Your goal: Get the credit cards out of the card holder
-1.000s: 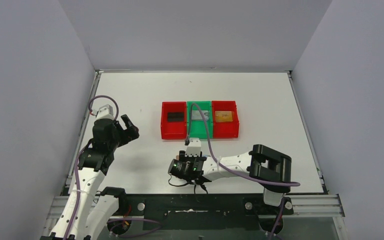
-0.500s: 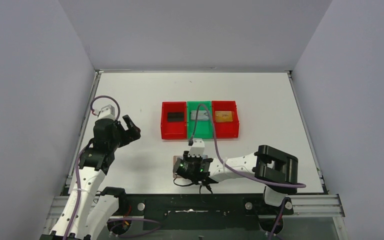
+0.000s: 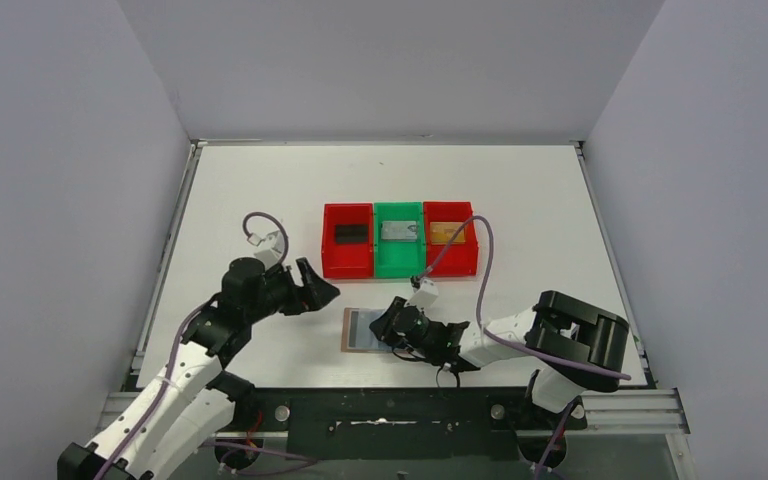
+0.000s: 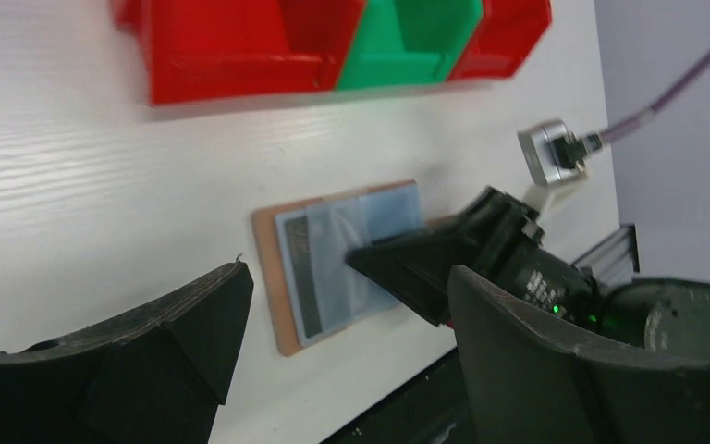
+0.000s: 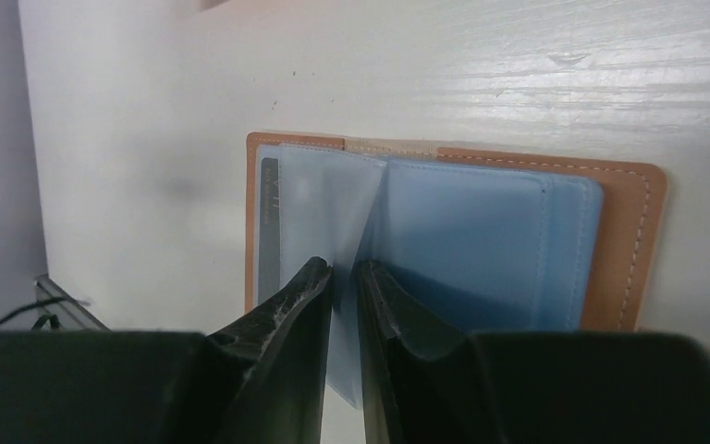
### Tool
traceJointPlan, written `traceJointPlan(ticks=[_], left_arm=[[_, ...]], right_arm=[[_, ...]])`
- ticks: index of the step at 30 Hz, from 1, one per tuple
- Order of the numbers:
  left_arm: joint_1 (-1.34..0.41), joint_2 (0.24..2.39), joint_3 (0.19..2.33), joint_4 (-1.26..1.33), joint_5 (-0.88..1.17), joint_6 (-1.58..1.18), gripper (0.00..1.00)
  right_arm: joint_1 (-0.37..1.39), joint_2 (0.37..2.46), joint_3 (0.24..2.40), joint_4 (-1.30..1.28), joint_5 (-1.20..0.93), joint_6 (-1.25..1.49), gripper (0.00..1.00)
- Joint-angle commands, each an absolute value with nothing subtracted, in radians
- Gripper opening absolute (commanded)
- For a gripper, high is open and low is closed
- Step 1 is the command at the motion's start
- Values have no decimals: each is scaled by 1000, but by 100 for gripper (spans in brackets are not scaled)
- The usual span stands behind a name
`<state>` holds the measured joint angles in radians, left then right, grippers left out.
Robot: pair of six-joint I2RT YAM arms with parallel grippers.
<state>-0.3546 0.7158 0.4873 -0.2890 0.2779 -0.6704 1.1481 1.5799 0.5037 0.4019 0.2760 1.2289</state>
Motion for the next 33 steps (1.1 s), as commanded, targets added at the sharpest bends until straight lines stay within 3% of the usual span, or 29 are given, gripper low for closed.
traceJointPlan(ticks=[1,8,24,33], left_arm=[[-556,741,472,-149,175,-749,77],[-810,921,456,-45,18,-797,74],[-883,1124,388,186,37,-873,73],[-895,1181,384,192,30,-896,66]], right_arm=[[1135,1566,451,520,234,1273,18],[1117,1560,376,592,229,1323,18],[1084,1588,267,738,209,1418,20],[1077,1583,252,766,204,1425,25]])
